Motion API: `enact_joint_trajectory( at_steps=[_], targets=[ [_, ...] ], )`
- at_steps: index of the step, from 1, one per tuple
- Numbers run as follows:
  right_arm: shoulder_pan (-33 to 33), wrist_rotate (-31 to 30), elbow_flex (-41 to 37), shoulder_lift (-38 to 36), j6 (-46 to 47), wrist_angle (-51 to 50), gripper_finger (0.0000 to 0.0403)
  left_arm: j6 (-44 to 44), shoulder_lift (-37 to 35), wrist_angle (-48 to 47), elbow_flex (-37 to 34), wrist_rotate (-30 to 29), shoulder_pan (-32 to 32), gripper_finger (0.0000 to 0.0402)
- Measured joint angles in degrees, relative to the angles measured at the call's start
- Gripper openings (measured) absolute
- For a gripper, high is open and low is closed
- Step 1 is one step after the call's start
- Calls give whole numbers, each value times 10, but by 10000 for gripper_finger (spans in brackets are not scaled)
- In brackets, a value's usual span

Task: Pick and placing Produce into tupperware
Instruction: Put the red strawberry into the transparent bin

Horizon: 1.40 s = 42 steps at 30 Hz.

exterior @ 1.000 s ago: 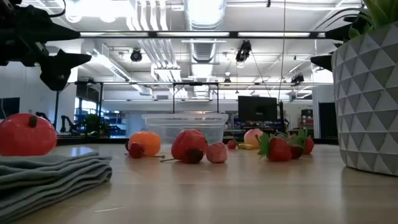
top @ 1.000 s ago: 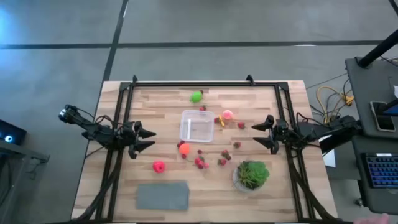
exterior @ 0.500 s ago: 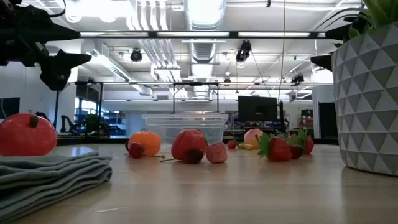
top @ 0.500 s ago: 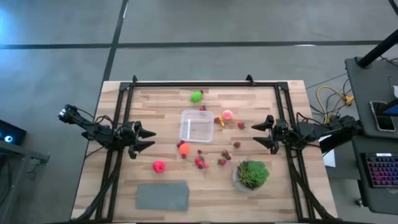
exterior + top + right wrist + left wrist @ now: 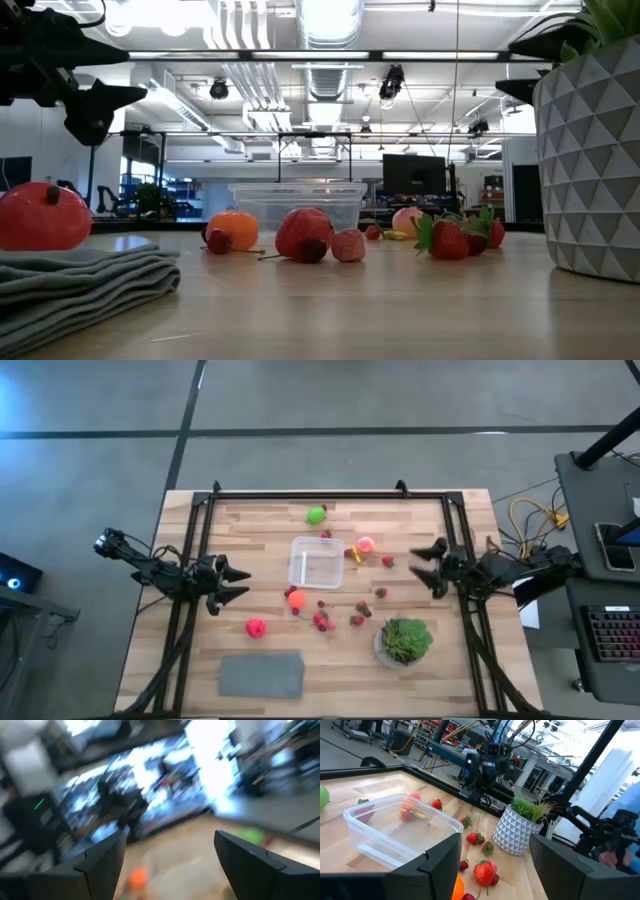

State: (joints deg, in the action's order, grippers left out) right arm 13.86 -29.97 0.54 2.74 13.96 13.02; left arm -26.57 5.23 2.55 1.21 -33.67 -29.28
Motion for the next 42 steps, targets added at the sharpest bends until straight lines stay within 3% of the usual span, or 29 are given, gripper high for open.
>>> enact_joint_trajectory(
  at_steps=[5,8,12,18,21,24,27,30,33,35,38,42],
  targets=[
    [-2,-123,0,3,-27,145,297,0,0,0,0,0,0,221],
    [-8,-142,1,13,-45,161,297,0,0,0,0,0,0,221],
    [-19,-106,0,49,-20,166,297,0,0,0,0,0,0,221],
    [-27,-15,44,113,155,176,297,0,0,0,0,0,0,221],
    [-26,-11,73,133,160,171,297,8,1,0,0,-5,0,221],
    [-26,-10,118,145,218,176,297,78,0,1,0,-85,0,221],
    [-27,-2,163,182,181,172,297,38,2,62,-5,-143,0,221],
    [-35,78,226,235,83,151,297,-46,3,153,-5,-167,0,221],
    [-51,93,306,287,90,-24,297,-55,2,226,-4,-168,0,221],
    [-80,68,365,332,207,-216,297,-13,1,271,-4,-169,0,221],
    [-141,86,446,403,462,-547,297,94,0,320,-4,-182,0,221],
    [-185,76,521,499,622,-802,297,146,-2,321,-5,-223,0,221]
  ],
)
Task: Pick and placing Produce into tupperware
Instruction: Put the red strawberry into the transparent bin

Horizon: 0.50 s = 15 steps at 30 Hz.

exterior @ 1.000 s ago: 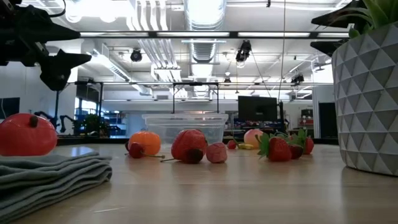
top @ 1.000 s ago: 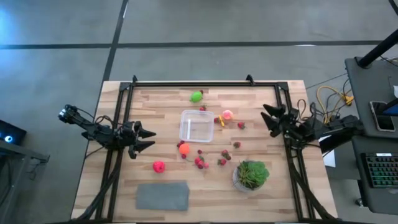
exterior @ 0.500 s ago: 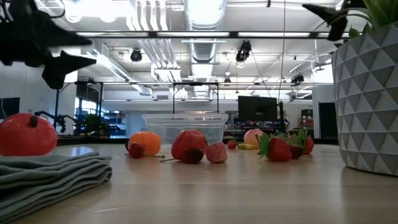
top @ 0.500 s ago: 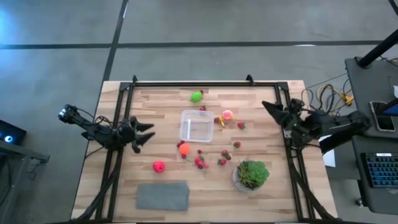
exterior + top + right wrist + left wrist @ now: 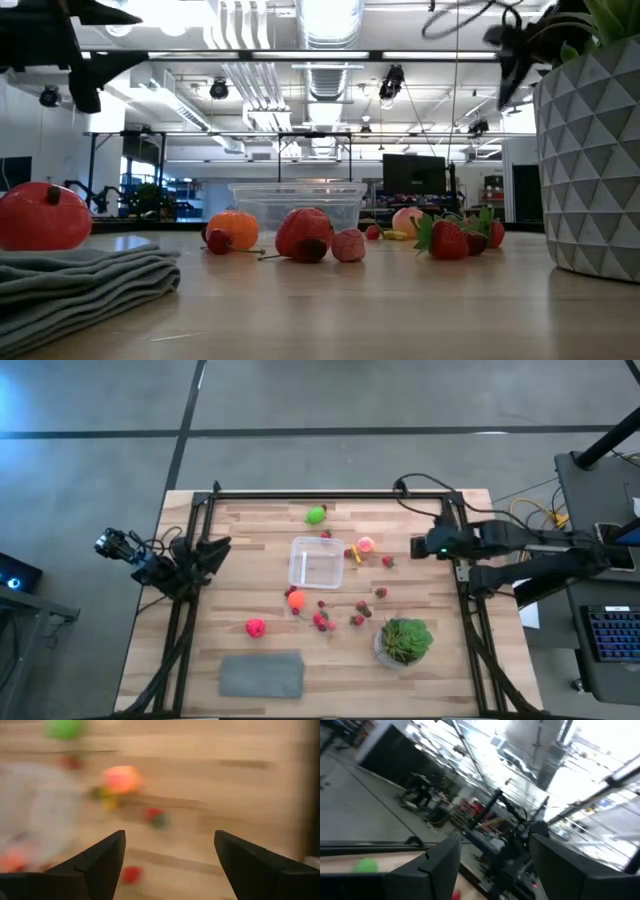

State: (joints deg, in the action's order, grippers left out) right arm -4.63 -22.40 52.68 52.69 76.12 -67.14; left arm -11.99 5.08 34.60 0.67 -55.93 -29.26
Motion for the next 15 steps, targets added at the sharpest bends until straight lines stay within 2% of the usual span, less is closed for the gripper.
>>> enact_joint_trajectory(
  at_steps=[3,15],
  targets=[
    [-15,-3,47,56,29,-74,297,19,1,-3,0,-16,0,221],
    [-17,-5,233,231,-152,-70,297,18,1,-6,0,-8,0,221]
  ],
)
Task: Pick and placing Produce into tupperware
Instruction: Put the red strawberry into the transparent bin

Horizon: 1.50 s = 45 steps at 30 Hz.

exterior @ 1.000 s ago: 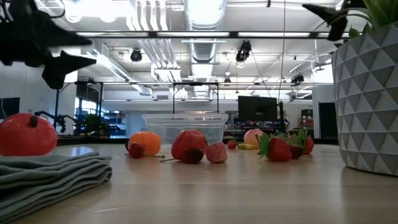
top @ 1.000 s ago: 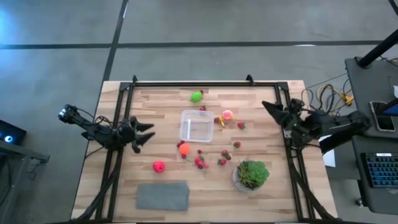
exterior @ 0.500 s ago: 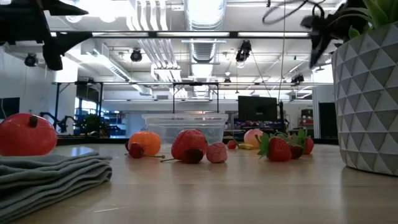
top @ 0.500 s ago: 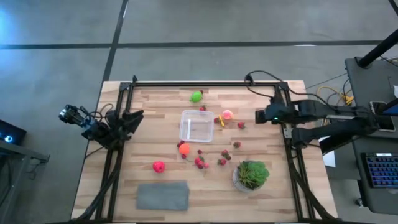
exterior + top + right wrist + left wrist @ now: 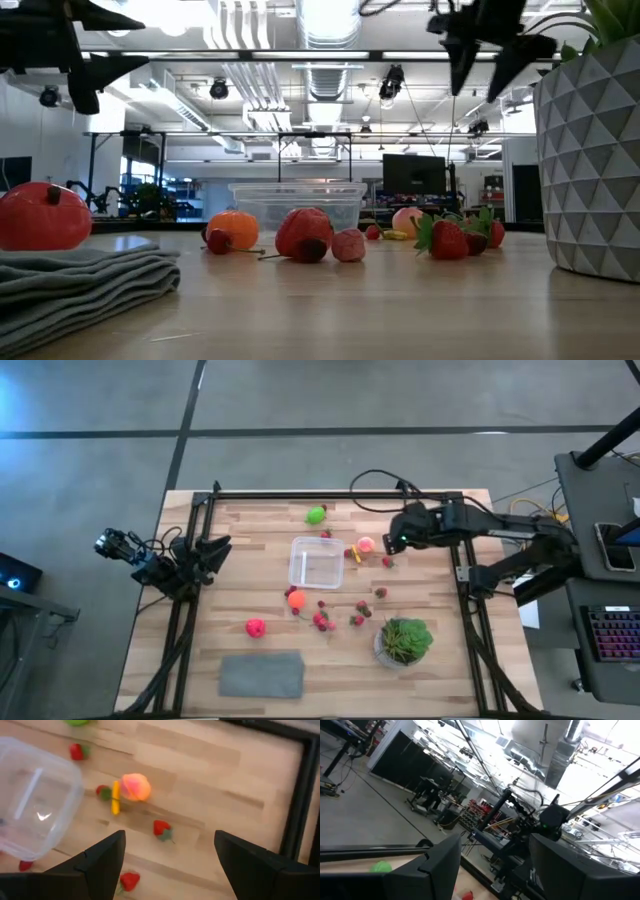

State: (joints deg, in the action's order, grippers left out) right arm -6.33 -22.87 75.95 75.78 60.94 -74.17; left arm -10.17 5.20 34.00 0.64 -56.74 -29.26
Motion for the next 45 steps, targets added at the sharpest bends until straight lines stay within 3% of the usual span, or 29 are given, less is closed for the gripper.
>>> enact_joint_trajectory(
  at_steps=[8,20,25,34,45],
  targets=[
    [0,21,62,69,-161,-11,297,1,0,0,-1,-23,0,221],
    [1,236,52,151,-274,-40,297,-5,7,0,-1,-23,0,221],
    [-10,199,37,199,-321,-38,297,-92,8,0,-1,-23,0,221],
    [-98,187,-13,259,-406,22,297,-106,8,0,-1,-23,0,221],
    [-121,183,-95,257,-465,148,297,-107,8,1,-2,-23,0,221]
  ],
)
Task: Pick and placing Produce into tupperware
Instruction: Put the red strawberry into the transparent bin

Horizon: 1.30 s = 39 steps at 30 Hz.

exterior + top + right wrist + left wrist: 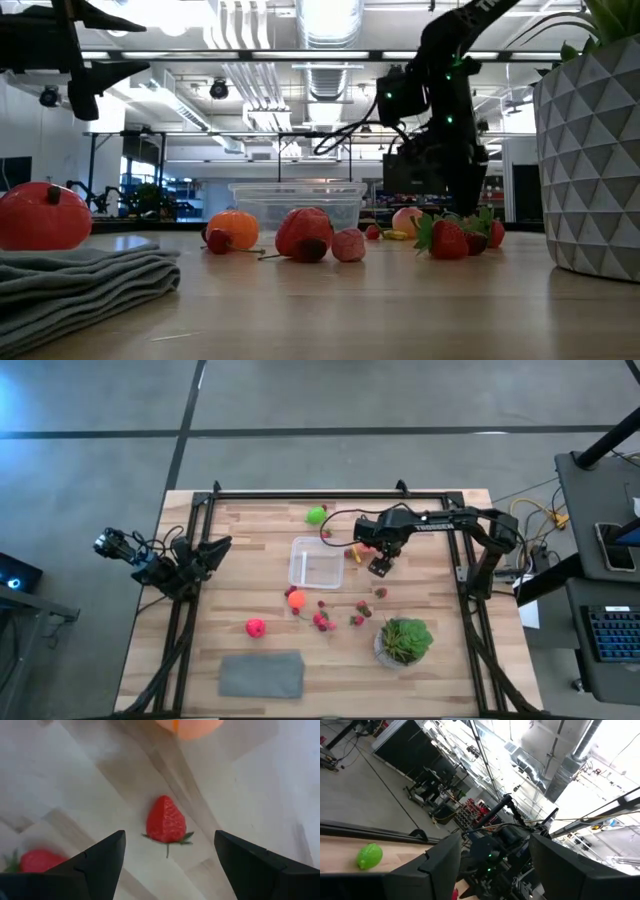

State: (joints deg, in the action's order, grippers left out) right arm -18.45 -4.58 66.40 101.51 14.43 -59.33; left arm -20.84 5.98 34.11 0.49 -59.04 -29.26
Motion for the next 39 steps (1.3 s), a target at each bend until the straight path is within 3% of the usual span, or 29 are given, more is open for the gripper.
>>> enact_joint_trajectory(
  at_steps=[11,33,39],
  targets=[
    [0,0,-55,0,5,61,284,0,0,2,0,-46,0,221],
    [0,-15,-74,-1,15,108,125,1,0,1,0,-49,0,221],
    [0,-11,-55,-15,14,99,112,1,0,0,0,-49,0,221]
  ],
)
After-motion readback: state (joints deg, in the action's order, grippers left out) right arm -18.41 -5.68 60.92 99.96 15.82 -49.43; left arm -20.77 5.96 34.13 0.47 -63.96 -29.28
